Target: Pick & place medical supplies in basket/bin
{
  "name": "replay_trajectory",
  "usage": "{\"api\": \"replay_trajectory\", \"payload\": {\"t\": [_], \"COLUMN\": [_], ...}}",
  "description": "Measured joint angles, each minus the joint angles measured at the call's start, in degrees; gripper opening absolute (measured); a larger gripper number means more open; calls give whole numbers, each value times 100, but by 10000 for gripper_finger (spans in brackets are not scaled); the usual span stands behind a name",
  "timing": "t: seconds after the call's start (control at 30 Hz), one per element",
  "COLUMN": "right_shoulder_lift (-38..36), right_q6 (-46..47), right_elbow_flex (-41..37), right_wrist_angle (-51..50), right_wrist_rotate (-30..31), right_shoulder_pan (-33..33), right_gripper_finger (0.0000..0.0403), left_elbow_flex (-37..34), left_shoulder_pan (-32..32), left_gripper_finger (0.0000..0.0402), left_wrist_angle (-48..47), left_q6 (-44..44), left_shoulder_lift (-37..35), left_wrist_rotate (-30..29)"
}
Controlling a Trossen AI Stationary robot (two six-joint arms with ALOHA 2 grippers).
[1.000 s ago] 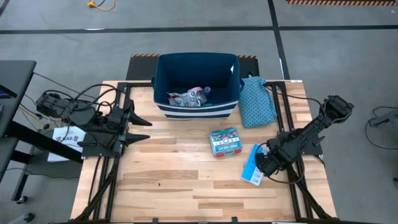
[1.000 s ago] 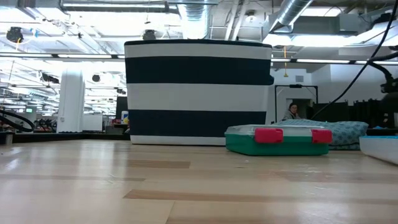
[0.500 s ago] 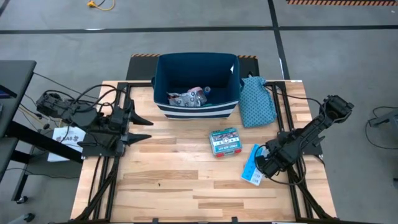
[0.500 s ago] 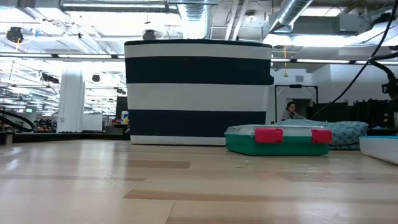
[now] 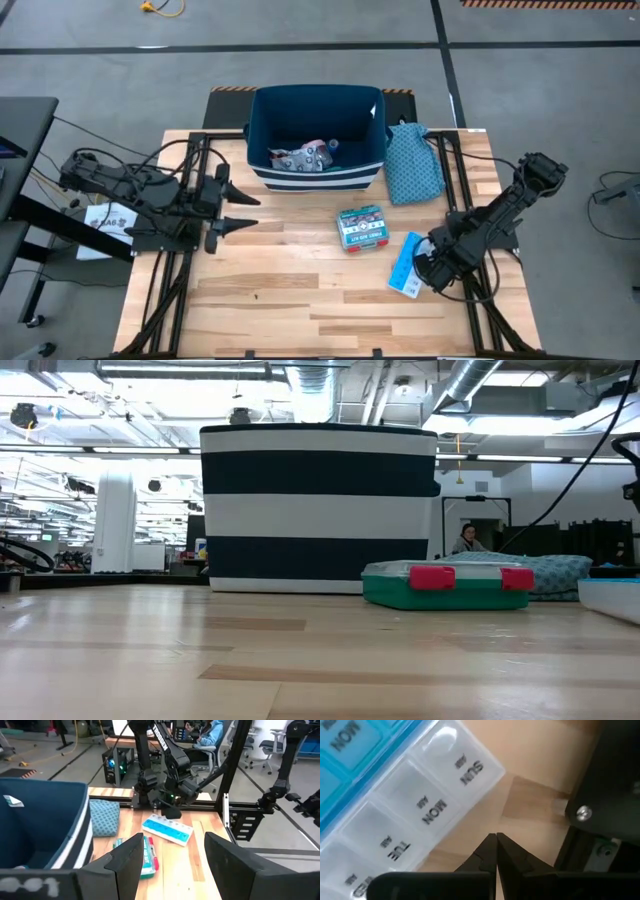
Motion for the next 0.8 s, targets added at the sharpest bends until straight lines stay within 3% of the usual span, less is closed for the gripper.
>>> {"api": "replay_trajectory", "payload": {"t": [0.8], "right_shoulder_lift": [0], "right_q6": [-298], "right_elbow_flex": [0], "right_wrist_angle": [281], "right_wrist_rotate": [95], "right_shoulder_pan": [11], "right_gripper_finger": [0], "left_elbow_flex": [0], "left_shoulder_pan": [0], "left_gripper_finger": [199], "left_wrist_angle": [-47], "left_q6": [-224], "left_shoulder_lift": [36], "left_wrist_rotate": [91]}}
